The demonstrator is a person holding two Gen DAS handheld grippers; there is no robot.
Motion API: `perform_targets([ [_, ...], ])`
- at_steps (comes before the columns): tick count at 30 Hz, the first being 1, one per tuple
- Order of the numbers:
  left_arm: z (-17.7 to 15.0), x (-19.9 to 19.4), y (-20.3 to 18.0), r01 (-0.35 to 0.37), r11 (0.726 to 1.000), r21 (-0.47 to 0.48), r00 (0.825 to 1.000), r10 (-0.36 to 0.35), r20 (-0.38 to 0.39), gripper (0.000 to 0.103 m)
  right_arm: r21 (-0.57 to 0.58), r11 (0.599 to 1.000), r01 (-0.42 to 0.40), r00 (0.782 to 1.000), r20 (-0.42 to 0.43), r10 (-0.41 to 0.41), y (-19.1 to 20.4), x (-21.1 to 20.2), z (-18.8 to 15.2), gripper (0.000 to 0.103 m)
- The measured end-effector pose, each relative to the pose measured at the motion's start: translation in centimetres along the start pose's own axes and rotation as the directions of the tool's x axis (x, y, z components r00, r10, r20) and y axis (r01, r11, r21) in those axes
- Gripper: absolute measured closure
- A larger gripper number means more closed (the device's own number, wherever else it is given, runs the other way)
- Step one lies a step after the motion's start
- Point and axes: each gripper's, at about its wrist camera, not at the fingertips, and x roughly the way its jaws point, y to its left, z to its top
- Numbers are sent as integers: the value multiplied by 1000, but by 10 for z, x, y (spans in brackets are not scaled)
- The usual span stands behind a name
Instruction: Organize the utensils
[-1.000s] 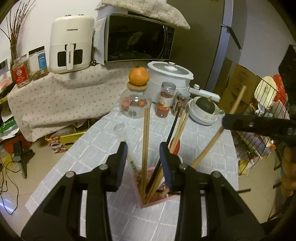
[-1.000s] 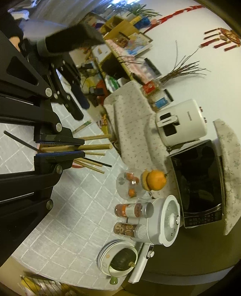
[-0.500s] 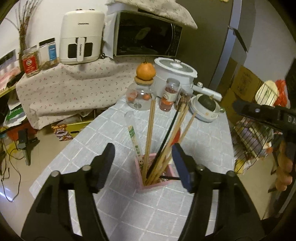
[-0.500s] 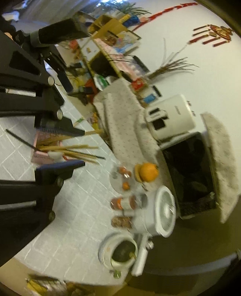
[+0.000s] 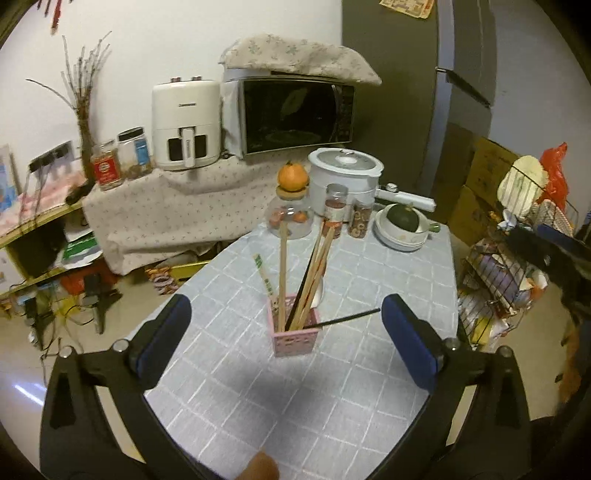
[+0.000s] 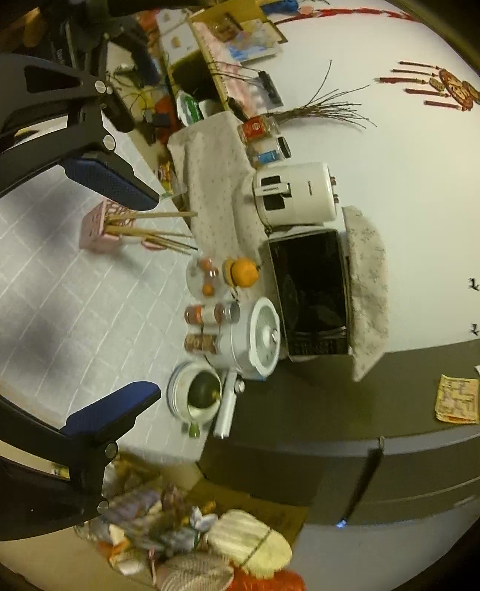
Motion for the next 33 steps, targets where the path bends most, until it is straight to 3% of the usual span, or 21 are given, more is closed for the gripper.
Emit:
perform_targets([
  [13, -4, -9, -8, -41, 999, -20, 998, 42, 46, 1, -8, 999, 32, 999, -25, -32, -6, 9, -14, 8],
  [33, -3, -17, -10, -35, 999, -31, 996, 37, 79, 1, -5, 1000, 22, 1000, -12, -22, -1, 8, -11, 8],
])
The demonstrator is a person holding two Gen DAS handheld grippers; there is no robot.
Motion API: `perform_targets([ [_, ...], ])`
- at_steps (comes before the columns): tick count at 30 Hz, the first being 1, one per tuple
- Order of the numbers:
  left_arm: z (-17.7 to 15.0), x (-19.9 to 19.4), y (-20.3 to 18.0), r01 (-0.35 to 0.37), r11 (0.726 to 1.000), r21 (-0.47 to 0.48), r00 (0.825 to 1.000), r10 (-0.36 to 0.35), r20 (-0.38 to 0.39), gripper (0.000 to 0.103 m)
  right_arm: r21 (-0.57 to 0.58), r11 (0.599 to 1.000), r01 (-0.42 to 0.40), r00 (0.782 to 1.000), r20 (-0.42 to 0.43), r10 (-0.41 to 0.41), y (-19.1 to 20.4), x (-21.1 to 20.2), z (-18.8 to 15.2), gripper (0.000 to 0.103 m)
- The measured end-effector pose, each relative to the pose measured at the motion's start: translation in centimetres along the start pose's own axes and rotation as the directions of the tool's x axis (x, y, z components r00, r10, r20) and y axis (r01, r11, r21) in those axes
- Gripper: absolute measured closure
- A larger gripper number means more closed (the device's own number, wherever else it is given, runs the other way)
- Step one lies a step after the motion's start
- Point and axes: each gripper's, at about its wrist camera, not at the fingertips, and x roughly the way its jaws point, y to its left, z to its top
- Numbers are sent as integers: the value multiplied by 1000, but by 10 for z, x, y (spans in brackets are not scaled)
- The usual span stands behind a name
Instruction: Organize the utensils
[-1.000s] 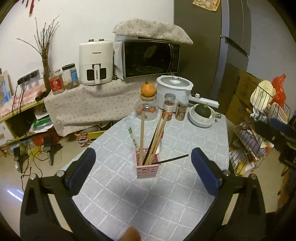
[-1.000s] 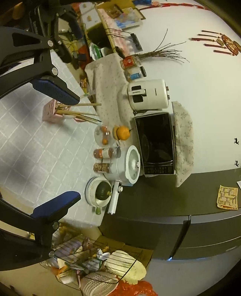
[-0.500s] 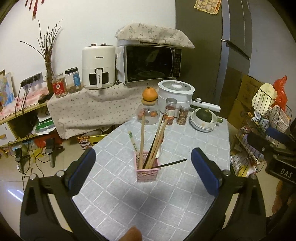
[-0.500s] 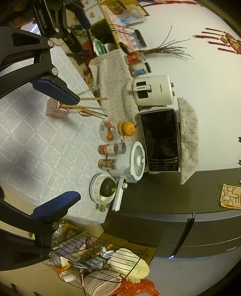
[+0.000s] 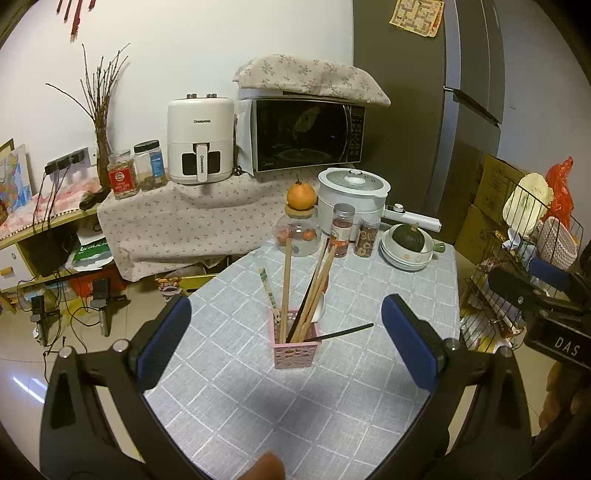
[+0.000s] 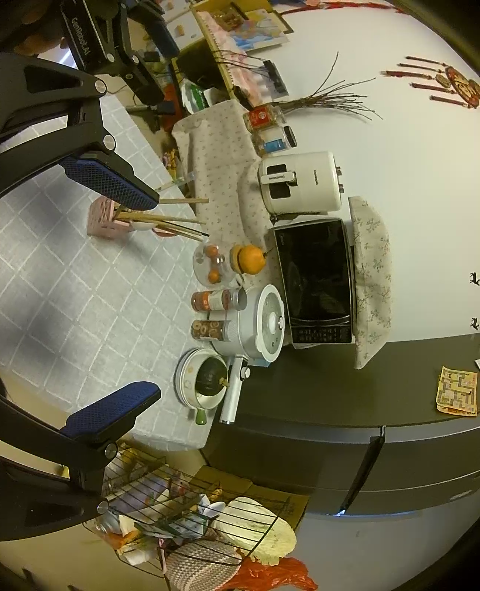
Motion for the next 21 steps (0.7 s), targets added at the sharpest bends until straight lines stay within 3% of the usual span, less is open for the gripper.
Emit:
perform_targets([
  [21, -1, -1, 0, 0, 1000, -1, 1000, 0, -2, 1, 6, 1000, -12, 1000, 4, 12, -1, 1, 2, 8],
])
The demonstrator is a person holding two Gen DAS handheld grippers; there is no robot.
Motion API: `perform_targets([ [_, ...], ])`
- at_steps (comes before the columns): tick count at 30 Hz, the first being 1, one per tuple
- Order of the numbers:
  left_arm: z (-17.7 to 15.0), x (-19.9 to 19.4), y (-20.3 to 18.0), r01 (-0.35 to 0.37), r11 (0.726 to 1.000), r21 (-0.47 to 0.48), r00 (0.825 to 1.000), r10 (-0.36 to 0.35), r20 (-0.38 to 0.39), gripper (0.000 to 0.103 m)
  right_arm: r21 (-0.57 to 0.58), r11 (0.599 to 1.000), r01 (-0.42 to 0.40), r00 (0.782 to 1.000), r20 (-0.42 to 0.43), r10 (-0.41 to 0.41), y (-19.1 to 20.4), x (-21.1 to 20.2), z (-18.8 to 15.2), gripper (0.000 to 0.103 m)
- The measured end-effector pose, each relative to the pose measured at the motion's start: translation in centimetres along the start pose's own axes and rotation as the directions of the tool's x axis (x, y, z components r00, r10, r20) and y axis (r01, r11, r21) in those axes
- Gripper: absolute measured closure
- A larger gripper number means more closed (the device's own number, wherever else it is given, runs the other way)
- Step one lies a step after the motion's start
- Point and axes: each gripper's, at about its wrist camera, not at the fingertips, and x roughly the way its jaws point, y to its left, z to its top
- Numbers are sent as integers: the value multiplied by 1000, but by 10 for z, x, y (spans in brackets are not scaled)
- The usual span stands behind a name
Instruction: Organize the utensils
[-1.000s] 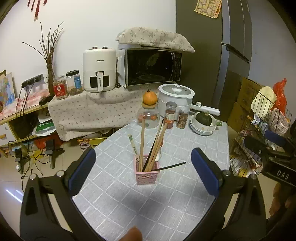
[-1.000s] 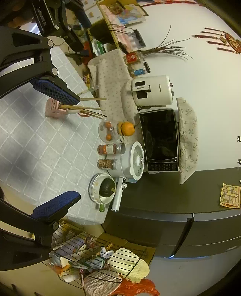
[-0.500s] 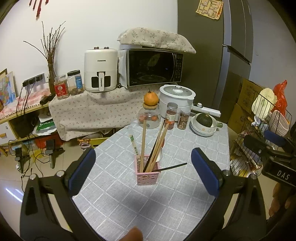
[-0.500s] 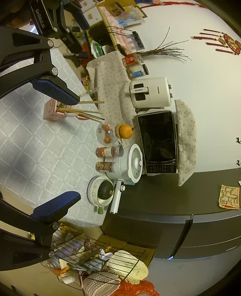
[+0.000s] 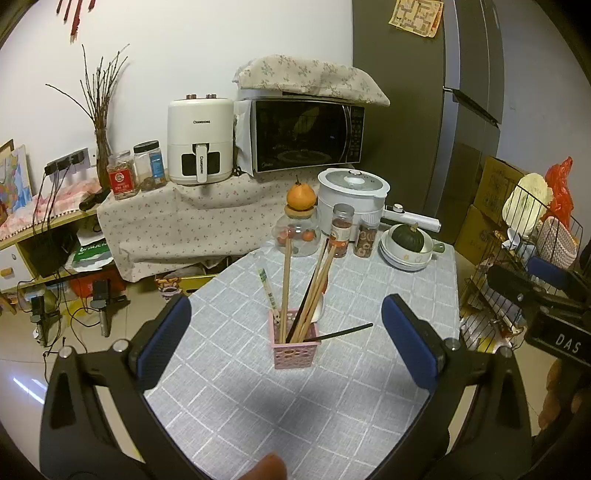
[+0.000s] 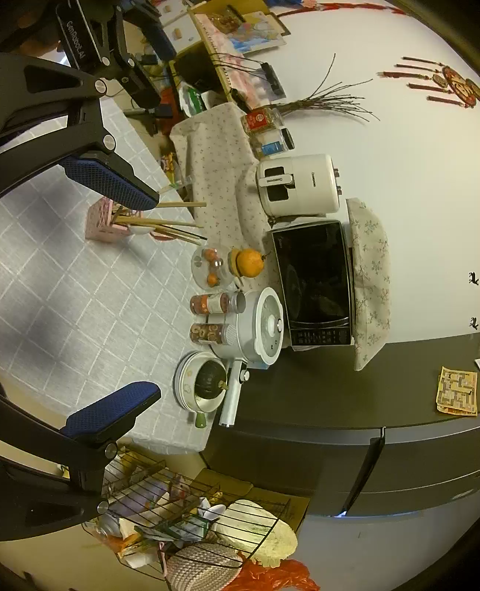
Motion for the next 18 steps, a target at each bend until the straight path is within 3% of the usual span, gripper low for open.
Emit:
perform_targets([
  [18, 1, -3, 1, -12, 1000, -9, 1000, 13, 14, 1, -1, 1000, 1, 1000, 1, -1, 0, 0, 0, 8],
])
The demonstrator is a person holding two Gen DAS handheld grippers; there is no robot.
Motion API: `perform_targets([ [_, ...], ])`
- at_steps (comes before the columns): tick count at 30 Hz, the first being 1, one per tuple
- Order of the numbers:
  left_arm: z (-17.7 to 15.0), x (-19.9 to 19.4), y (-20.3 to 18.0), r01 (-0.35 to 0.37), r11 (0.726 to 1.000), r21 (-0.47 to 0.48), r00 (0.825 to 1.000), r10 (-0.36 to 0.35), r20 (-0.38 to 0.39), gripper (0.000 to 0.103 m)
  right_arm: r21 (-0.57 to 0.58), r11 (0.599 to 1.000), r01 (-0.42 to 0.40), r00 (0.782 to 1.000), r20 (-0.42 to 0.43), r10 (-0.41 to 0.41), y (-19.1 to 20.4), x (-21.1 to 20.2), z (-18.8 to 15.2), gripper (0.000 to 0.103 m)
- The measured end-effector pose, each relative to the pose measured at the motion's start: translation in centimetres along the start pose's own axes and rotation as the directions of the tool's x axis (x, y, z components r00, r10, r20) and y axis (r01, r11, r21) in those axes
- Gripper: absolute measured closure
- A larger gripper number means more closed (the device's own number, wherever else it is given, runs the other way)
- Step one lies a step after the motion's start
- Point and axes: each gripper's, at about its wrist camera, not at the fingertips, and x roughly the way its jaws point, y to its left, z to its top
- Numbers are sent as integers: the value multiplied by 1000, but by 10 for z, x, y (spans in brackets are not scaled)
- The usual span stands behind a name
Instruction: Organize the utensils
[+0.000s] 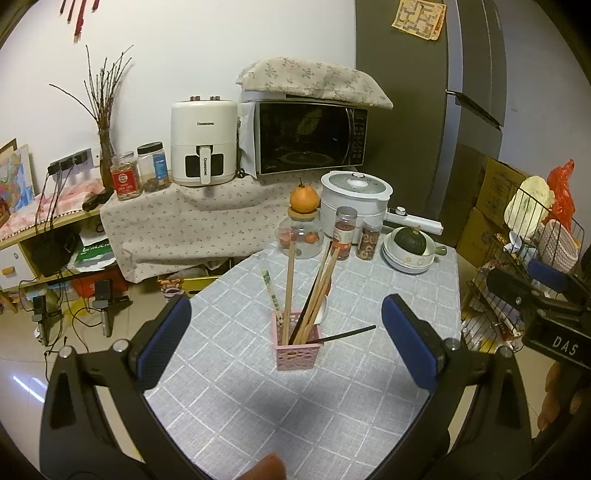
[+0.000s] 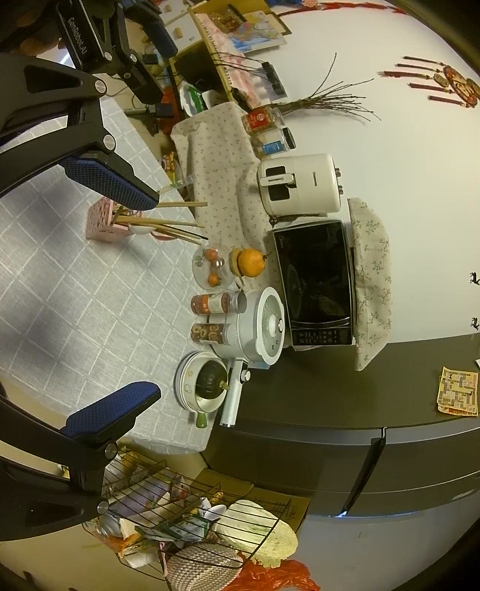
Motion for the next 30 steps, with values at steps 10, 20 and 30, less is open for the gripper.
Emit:
perform_targets([
  [10, 0, 1, 0, -7, 1000, -2, 1000, 7, -4, 1, 1, 1000, 6, 1000, 4, -6, -2, 0, -2, 8],
  [20, 0, 1, 0, -7, 1000, -3, 1000, 7, -5, 1, 7, 1000, 7, 1000, 4, -7, -4, 0, -3, 8],
  [30, -1, 1, -1, -9, 1000, -4, 1000, 9, -6, 1, 6, 1000, 7, 1000, 4, -7, -4, 1, -3, 8],
])
